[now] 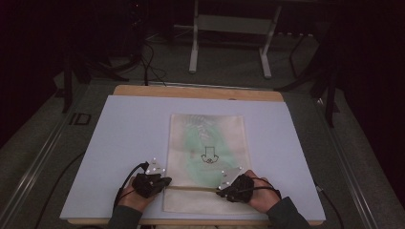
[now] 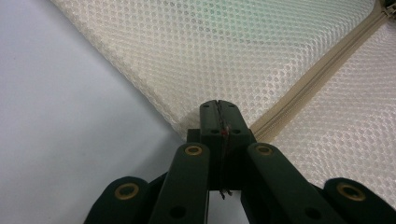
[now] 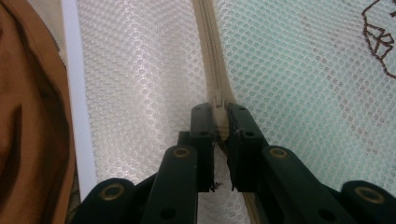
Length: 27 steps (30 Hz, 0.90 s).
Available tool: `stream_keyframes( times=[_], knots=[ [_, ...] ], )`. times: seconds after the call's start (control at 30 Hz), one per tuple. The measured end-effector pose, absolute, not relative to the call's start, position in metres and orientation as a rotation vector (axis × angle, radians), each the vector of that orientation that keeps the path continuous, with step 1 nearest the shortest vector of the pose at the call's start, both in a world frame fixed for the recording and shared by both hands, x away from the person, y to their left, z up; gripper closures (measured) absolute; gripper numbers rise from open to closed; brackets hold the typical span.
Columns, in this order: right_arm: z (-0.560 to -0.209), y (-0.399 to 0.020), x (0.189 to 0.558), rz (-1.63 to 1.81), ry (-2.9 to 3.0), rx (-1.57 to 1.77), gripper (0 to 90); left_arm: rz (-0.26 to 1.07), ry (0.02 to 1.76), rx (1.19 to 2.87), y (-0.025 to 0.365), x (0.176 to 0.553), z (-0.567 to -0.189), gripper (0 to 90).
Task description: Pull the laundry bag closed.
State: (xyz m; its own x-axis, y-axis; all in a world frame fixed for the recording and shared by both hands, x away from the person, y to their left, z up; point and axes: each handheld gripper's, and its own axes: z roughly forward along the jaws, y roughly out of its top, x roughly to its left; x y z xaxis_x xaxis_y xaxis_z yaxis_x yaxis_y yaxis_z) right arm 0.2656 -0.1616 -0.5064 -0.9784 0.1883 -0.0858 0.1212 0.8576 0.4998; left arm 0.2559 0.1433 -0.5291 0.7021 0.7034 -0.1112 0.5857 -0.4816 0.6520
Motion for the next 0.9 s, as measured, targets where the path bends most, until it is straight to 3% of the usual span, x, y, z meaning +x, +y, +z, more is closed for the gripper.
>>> stream_keyframes(
  times=[0.9],
  knots=[
    [-0.5078, -0.1706, 0.2651, 0.753, 2.902, 0.256, 82.4, 0.224, 0.977, 2.228, 0.1431, 0.2559, -0.5290, 89.4]
  ],
)
